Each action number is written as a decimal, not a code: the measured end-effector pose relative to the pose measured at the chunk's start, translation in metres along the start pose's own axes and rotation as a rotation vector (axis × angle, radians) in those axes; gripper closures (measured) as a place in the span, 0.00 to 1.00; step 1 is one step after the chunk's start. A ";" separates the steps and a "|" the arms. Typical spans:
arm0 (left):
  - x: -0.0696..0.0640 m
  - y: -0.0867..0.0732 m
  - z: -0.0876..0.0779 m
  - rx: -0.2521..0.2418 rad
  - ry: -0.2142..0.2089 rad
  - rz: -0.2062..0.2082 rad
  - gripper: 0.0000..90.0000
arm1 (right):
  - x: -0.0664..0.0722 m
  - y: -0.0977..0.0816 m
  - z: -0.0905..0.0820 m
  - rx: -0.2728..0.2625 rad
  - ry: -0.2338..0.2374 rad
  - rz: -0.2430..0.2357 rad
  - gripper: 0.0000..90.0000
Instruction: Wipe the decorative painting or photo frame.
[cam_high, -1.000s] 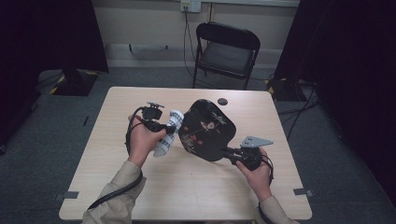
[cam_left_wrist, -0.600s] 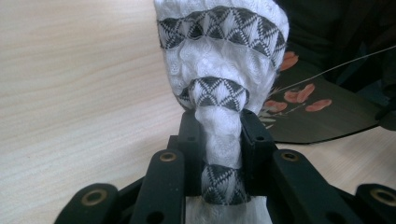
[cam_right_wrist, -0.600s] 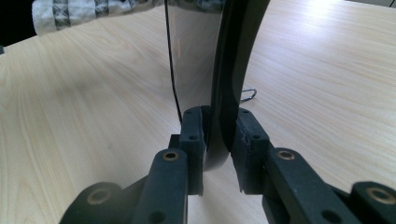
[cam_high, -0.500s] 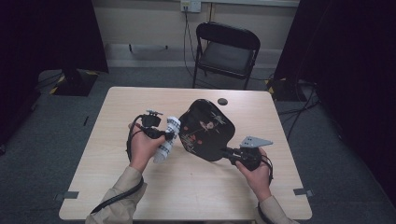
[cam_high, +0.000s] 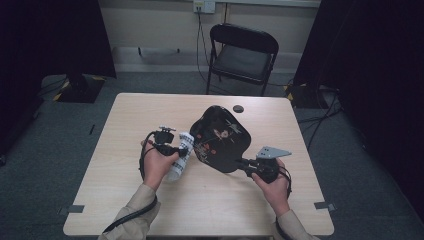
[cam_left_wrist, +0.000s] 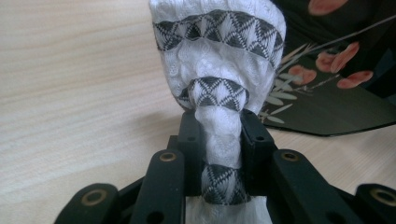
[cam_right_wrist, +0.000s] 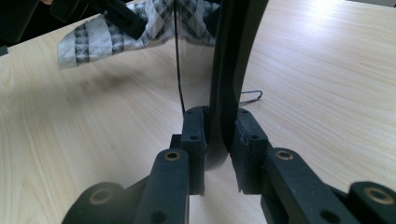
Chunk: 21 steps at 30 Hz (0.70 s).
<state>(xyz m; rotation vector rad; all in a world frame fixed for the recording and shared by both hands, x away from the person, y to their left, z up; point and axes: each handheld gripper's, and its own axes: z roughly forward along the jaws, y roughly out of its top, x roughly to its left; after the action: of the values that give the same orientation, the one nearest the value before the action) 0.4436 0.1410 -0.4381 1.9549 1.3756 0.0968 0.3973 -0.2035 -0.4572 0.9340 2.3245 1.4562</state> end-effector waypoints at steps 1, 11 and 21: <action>0.000 -0.002 0.002 -0.007 0.001 -0.003 0.82 | 0.000 0.000 0.000 0.001 0.000 -0.002 0.86; -0.005 -0.018 0.018 0.003 -0.025 -0.017 0.82 | 0.002 0.000 0.001 0.004 0.004 -0.009 0.87; -0.015 -0.024 0.030 0.022 -0.049 -0.010 0.82 | 0.004 0.000 0.001 0.004 0.010 -0.009 0.87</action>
<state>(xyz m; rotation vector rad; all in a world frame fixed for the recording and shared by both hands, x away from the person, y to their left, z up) 0.4316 0.1172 -0.4694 1.9551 1.3595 0.0287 0.3948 -0.1999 -0.4575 0.9176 2.3368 1.4563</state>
